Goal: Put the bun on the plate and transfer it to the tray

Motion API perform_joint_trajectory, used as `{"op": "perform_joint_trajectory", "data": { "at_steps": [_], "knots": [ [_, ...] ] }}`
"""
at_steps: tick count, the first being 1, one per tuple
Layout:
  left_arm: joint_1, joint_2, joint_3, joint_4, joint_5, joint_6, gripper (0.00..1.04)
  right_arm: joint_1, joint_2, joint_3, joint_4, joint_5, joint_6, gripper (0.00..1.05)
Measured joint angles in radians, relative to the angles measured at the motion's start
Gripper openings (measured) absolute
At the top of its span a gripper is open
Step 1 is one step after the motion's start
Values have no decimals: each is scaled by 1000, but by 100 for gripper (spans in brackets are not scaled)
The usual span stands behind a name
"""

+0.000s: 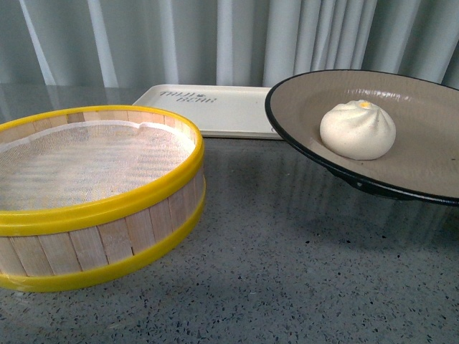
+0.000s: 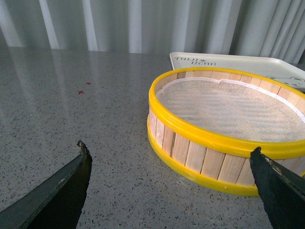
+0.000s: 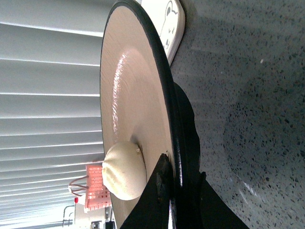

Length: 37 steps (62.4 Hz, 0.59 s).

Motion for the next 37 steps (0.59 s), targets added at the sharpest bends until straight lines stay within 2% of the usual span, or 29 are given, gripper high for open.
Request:
{"op": "perform_joint_trajectory", "data": {
  "at_steps": [19,37],
  "knots": [
    [0,0,0,0,0,0,98,-12,150,149,0,74,23,2],
    [0,0,0,0,0,0,98,71,379,462,-90,174,11,2]
  ]
}}
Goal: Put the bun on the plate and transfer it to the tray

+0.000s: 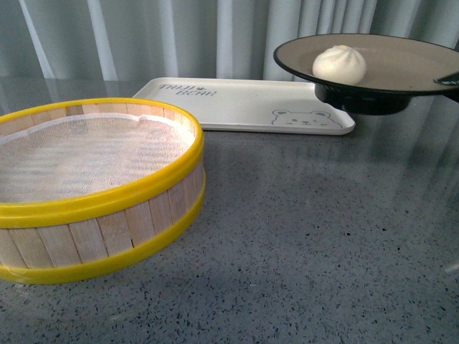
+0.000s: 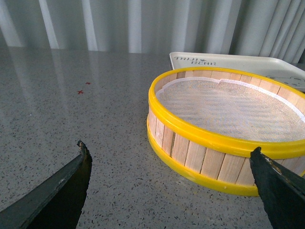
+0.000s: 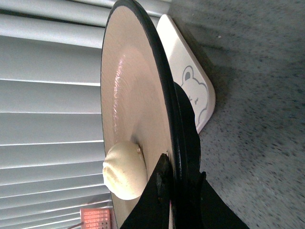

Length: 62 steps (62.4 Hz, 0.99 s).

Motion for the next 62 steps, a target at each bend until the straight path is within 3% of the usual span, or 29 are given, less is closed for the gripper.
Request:
{"op": "perform_joint_trajectory", "data": {
  "at_steps": [14,32,62],
  "knots": [
    [0,0,0,0,0,0,98,71,216,328,-120,23,-24,2],
    [0,0,0,0,0,0,98,84,402,604,-248,36,-30,2],
    [0,0,0,0,0,0,98,116,518,706,-289,21,-25,2]
  ]
}}
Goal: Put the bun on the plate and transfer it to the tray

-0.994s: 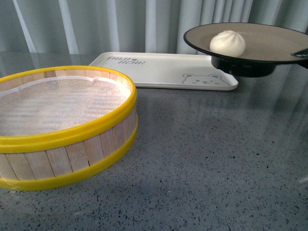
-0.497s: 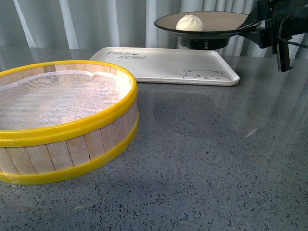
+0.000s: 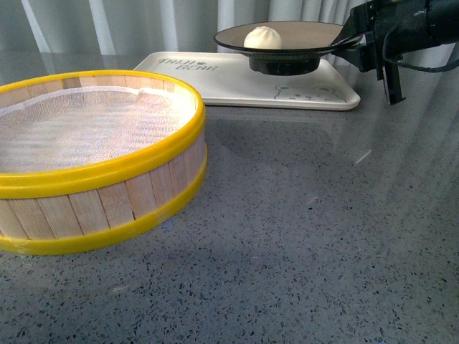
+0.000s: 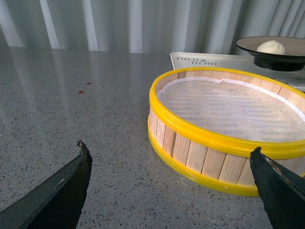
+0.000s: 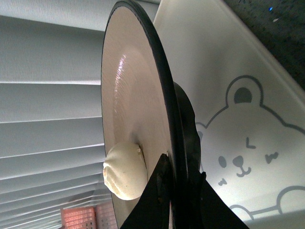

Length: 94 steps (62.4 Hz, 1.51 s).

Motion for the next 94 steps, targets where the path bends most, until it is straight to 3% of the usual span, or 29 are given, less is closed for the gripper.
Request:
{"op": "perform_joint_trajectory", "data": {
  "at_steps": [53,63,84,88,94],
  "knots": [
    [0,0,0,0,0,0,98,-11,92,95,-69,-5,-8,2],
    [0,0,0,0,0,0,98,-11,95,106,-74,-24,-4,36],
    [0,0,0,0,0,0,98,-11,26,4,-6,-19,15,90],
    [0,0,0,0,0,0,98,-14,-8,-39,16,-22,23,98],
    [0,0,0,0,0,0,98,-23,-87,-143,56,-23,31,96]
  ]
}}
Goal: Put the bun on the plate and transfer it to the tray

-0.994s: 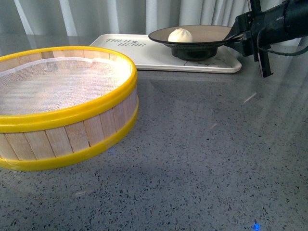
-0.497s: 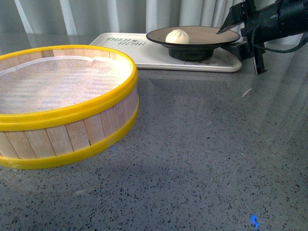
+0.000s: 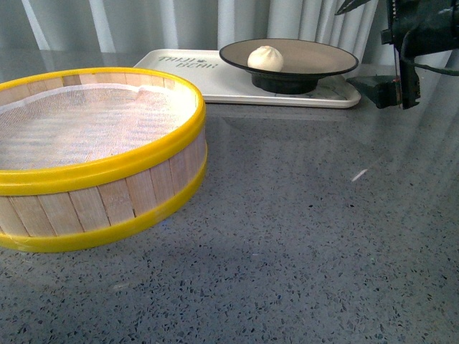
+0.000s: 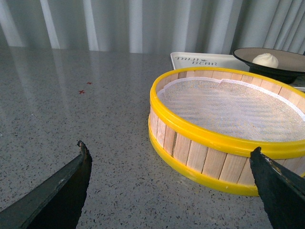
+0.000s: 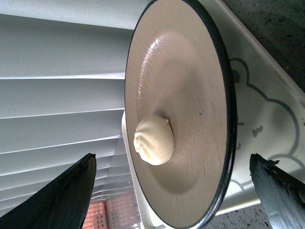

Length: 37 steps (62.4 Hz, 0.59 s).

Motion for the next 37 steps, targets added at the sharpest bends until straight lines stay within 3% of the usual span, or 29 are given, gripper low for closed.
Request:
{"op": "perform_joint_trajectory", "data": {
  "at_steps": [10,19,26,37],
  "knots": [
    [0,0,0,0,0,0,98,-27,-129,-170,50,18,-17,96],
    [0,0,0,0,0,0,98,-72,-282,-344,69,43,-143,96],
    [0,0,0,0,0,0,98,-137,-431,-501,78,39,-295,96],
    [0,0,0,0,0,0,98,-323,-682,-749,95,21,-552,96]
  ]
}}
